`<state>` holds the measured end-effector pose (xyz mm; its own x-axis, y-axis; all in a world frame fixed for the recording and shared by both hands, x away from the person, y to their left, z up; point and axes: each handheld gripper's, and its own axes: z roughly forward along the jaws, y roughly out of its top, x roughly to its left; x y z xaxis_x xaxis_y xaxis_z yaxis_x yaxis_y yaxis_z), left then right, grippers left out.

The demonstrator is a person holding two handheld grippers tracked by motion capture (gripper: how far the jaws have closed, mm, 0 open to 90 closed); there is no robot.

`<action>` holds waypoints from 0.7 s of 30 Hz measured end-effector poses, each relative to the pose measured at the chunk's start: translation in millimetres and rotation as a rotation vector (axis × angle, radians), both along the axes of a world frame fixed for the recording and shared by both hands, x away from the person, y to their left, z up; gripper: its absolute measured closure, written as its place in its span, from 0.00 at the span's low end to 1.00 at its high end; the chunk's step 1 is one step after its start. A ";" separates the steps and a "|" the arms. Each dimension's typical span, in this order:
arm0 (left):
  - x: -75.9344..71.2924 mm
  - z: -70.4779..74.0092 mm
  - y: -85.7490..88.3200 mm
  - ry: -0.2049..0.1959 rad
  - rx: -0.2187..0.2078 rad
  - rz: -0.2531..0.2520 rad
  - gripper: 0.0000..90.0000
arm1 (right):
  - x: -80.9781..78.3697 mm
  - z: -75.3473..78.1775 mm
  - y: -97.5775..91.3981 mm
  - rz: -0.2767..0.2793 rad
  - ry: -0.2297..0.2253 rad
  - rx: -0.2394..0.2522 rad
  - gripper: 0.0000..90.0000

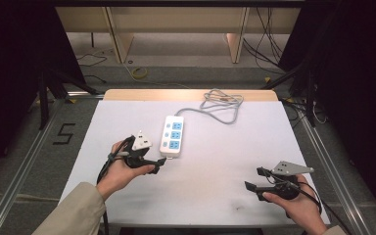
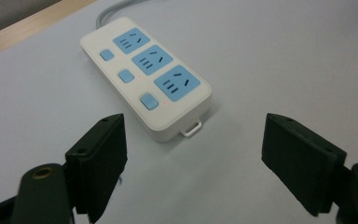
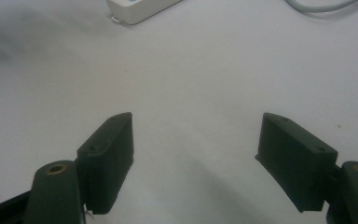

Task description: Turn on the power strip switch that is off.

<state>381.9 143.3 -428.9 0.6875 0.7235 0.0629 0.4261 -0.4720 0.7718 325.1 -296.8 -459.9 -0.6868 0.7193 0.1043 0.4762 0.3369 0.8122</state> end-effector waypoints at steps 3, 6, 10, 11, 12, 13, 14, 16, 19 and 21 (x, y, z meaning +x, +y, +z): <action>-8.8 -4.5 4.2 -0.009 -0.003 -0.003 0.24 | 0.1 -0.1 -0.3 0.000 -0.001 0.000 0.30; -16.9 -8.7 9.1 -0.009 0.000 -0.001 0.24 | 0.1 0.0 -0.3 0.001 -0.002 -0.001 0.30; -26.6 -13.1 19.2 0.007 -0.008 0.015 0.24 | -0.8 0.4 -0.9 0.003 0.000 -0.004 0.30; -29.1 -14.0 21.5 0.002 0.000 0.021 0.23 | -0.9 0.4 -1.1 0.003 0.000 -0.003 0.30; -31.5 -14.6 23.8 -0.002 0.007 0.025 0.23 | -0.8 0.3 -1.3 0.003 -0.001 -0.003 0.30; -33.6 -14.9 25.8 -0.004 0.010 0.031 0.23 | -0.8 0.3 -1.3 0.002 -0.001 -0.004 0.30; -35.5 -15.2 28.1 -0.007 0.014 0.034 0.23 | -0.7 0.3 -1.3 0.003 -0.001 -0.002 0.30; -38.1 -15.9 32.4 -0.008 0.015 0.044 0.23 | -0.8 0.3 -1.3 0.002 0.000 -0.001 0.30; -40.6 -18.1 35.6 -0.002 0.009 0.054 0.23 | -0.5 0.2 -0.9 0.002 0.001 -0.001 0.30; -40.4 -18.8 36.2 0.003 0.012 0.054 0.23 | -0.4 0.1 -0.8 0.003 0.000 -0.002 0.30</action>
